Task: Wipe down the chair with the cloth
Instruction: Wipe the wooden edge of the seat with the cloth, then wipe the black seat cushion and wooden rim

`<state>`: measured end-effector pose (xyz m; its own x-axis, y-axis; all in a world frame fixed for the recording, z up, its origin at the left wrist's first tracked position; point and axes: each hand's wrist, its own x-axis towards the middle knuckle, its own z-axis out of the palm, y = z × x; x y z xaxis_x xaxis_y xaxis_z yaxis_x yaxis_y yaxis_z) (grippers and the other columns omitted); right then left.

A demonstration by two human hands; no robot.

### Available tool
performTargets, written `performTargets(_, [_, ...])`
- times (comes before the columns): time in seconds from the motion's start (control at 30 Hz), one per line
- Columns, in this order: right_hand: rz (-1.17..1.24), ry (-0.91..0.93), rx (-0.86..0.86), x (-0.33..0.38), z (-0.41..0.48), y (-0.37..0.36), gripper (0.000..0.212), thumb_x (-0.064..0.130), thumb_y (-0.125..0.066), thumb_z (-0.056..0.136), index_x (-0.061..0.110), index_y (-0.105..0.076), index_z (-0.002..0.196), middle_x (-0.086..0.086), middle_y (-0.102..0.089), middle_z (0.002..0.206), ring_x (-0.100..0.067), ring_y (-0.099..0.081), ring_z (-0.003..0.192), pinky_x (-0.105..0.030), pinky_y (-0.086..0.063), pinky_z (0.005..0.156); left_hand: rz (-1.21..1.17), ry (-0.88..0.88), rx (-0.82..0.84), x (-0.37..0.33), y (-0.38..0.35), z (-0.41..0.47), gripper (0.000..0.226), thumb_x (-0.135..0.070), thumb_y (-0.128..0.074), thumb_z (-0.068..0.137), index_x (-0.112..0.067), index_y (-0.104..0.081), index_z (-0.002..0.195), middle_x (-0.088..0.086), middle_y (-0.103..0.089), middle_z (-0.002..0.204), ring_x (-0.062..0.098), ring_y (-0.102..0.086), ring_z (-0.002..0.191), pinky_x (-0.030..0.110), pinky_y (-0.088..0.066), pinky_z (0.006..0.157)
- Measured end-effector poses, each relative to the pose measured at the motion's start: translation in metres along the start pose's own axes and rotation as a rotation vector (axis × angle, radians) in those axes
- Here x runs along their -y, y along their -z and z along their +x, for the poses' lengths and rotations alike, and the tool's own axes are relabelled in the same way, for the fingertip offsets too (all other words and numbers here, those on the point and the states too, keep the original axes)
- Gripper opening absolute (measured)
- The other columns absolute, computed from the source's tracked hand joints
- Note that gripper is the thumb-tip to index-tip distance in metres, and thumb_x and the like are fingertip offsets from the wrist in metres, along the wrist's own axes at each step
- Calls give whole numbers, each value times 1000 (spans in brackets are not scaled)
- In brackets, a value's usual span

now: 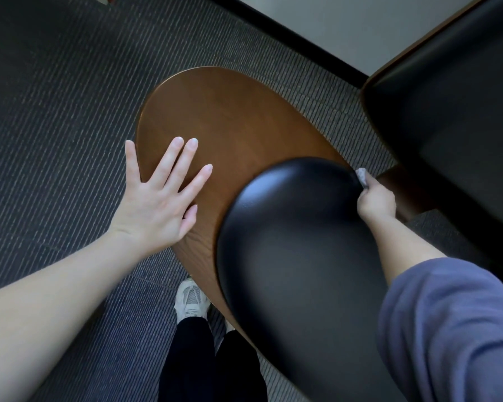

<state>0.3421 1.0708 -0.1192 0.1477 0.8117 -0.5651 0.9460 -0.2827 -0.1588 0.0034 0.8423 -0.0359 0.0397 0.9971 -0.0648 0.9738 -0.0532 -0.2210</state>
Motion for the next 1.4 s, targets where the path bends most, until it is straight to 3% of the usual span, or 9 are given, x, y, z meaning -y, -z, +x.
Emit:
performTargets(0.17, [-22,116,-5,25,-6,0,59,9,-32,95,41,-43,143,-17,-50,141,-41,-45,129,-55,-34,111,-1,7,-13,0,-1,-1,61,-38,-41,91,-16,-41,148,21,-8,162,35,-7,150,75,7,106])
performTargets(0.4, [-113,383,-32,91,-50,-10,53,7,-35,92,41,-53,128,-11,-55,128,-38,-54,114,-57,-43,97,-5,8,1,0,2,0,61,-37,-40,91,-16,-40,148,21,-6,162,35,-5,150,74,9,106])
performTargets(0.53, [-145,629,-28,101,-74,-15,55,-2,-35,83,30,-56,123,-3,-49,137,-34,-52,113,-49,-46,91,-4,8,14,1,2,0,61,-37,-39,91,-17,-38,149,21,-5,162,35,-4,150,74,11,106])
performTargets(0.63, [-209,672,-59,110,-88,-24,58,-7,-38,84,27,-55,128,0,-49,138,-30,-49,114,-41,-42,84,-10,-2,18,1,1,1,62,-37,-39,90,-17,-38,148,21,-5,162,35,-5,150,74,11,106])
performTargets(0.7, [-225,730,-70,112,-101,-30,57,-8,-40,85,23,-56,129,-1,-52,134,-28,-47,107,-38,-36,80,-14,-5,14,1,0,0,62,-37,-39,90,-16,-39,148,21,-6,162,34,-5,150,74,11,106])
performTargets(0.87, [-213,966,-171,113,-128,-46,47,-12,-41,78,11,-64,112,-7,-60,104,-31,-49,88,-49,-46,75,-49,-11,12,1,1,0,60,-35,-41,92,-15,-38,148,20,-6,162,34,-4,150,73,14,104])
performTargets(1.03, [-241,1205,-131,97,-154,-64,40,-7,-44,88,7,-67,117,-17,-61,130,-50,-49,125,-66,-34,102,-76,-14,44,2,6,-1,61,-35,-44,93,-15,-35,150,19,-1,162,33,2,151,72,17,103])
performTargets(1.23, [-330,1595,-37,51,-205,-95,38,4,-41,88,10,-74,106,-13,-63,130,-46,-50,127,-64,-30,105,-87,-13,62,2,14,-1,60,-34,-46,94,-14,-35,150,19,-1,162,33,2,150,74,10,104])
performTargets(1.4, [-451,1706,115,2,-228,-100,41,8,-35,92,13,-74,103,-7,-62,133,-39,-47,133,-59,-23,112,-90,-4,81,2,19,-3,60,-33,-47,94,-15,-35,149,18,-4,162,33,1,150,76,3,105])
